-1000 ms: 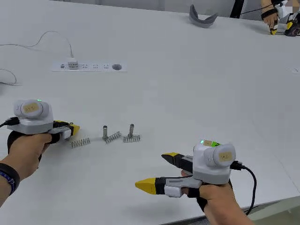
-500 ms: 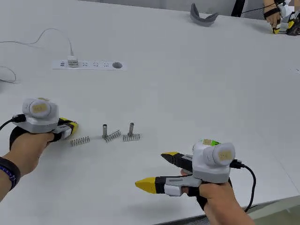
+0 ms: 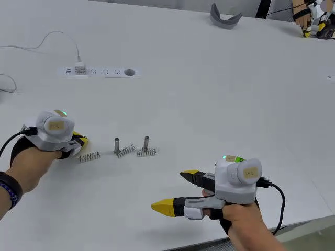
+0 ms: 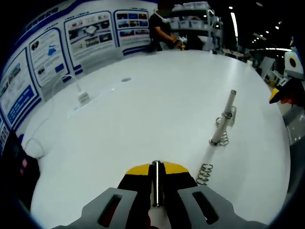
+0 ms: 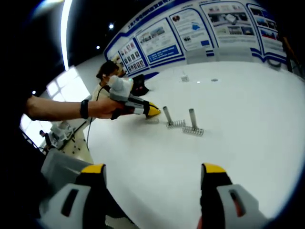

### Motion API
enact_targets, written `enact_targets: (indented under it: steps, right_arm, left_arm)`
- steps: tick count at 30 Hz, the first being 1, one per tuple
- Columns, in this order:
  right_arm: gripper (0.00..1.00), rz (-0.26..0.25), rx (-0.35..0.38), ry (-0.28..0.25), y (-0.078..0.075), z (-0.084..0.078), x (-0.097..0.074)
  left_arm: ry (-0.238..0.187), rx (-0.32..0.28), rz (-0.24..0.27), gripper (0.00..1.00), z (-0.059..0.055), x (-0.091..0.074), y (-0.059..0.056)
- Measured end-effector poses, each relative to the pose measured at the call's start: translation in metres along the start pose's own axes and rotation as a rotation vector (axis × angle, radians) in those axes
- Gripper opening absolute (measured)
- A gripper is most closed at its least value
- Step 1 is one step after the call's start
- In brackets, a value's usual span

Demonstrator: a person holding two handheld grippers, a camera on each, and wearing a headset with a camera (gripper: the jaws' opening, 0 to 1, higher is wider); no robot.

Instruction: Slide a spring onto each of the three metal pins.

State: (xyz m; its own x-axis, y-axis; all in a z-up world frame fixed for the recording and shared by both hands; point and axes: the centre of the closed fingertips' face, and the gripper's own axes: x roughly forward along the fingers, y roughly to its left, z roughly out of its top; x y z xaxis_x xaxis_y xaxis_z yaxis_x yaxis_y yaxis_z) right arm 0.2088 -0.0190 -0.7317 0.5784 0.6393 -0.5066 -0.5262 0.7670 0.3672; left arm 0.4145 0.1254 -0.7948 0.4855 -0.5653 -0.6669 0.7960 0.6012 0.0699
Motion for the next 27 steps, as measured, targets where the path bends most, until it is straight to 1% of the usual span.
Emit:
enact_targets:
  steps: [3, 8, 11, 13, 14, 18, 21, 23, 27]
  right_arm:
    - [0.83, -0.003, -0.001, 0.0, -0.001, 0.0, 0.0]
    - [0.83, -0.007, 0.0, -0.006, 0.0, 0.001, -0.001]
    - [0.83, -0.007, -0.002, -0.009, 0.001, 0.001, -0.003]
    - [0.83, -0.006, -0.001, -0.005, 0.001, 0.0, -0.003]
    - [0.83, -0.008, -0.002, -0.004, 0.0, -0.001, -0.003]
    - [0.83, -0.008, 0.002, -0.008, 0.0, -0.001, -0.004]
    - [0.83, -0.004, -0.001, -0.009, 0.001, -0.001, -0.003]
    - [0.83, 0.001, -0.015, -0.005, 0.003, -0.001, -0.003]
    - [0.83, 0.005, -0.023, 0.001, 0.004, -0.002, -0.002]
  left_arm:
    - [0.012, -0.029, 0.002, 0.08, 0.001, 0.0, 0.001]
    - [0.015, -0.085, 0.001, 0.07, -0.002, -0.001, 0.004]
    - [0.01, -0.087, 0.001, 0.07, -0.001, -0.006, 0.001]
    - [0.005, -0.085, 0.003, 0.07, 0.0, -0.008, 0.003]
    - [0.001, -0.085, 0.004, 0.07, 0.001, -0.009, 0.004]
    - [-0.016, -0.086, 0.009, 0.07, 0.007, -0.016, 0.003]
    - [-0.017, -0.088, 0.016, 0.07, 0.008, -0.02, 0.004]
    - [-0.025, -0.113, 0.024, 0.07, 0.008, -0.022, 0.006]
    - [-0.027, -0.11, 0.028, 0.07, 0.008, -0.027, 0.006]
